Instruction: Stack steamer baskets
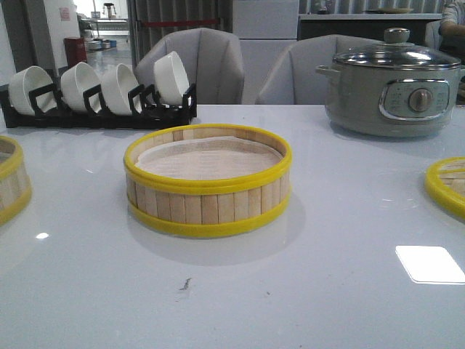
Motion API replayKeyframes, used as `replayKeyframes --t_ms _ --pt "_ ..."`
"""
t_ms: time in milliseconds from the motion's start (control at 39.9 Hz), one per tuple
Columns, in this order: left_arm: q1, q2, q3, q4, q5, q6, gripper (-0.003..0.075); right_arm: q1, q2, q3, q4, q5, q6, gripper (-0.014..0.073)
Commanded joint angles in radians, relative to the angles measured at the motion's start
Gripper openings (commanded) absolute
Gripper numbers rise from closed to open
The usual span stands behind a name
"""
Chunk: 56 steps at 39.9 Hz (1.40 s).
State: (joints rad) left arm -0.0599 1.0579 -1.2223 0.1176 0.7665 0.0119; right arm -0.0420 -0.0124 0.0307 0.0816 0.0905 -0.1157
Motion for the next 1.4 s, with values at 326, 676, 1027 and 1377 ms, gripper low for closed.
replayKeyframes --t_ms 326,676,1027,1377 --pt "0.000 -0.013 -0.033 -0.013 -0.079 0.001 0.0088 -0.008 -0.019 -0.016 -0.002 -0.083 -0.009 0.0031" --pt "0.000 -0.013 -0.033 -0.010 -0.071 0.001 0.0088 -0.008 -0.019 -0.016 -0.002 -0.083 -0.009 0.0031" --pt "0.000 -0.013 -0.033 -0.001 -0.040 0.001 0.0088 -0.007 0.018 -0.194 0.023 -0.060 0.036 0.0031" --pt "0.000 -0.013 -0.033 -0.001 -0.033 0.001 0.0088 -0.007 0.619 -0.633 0.058 0.100 0.038 0.0031"
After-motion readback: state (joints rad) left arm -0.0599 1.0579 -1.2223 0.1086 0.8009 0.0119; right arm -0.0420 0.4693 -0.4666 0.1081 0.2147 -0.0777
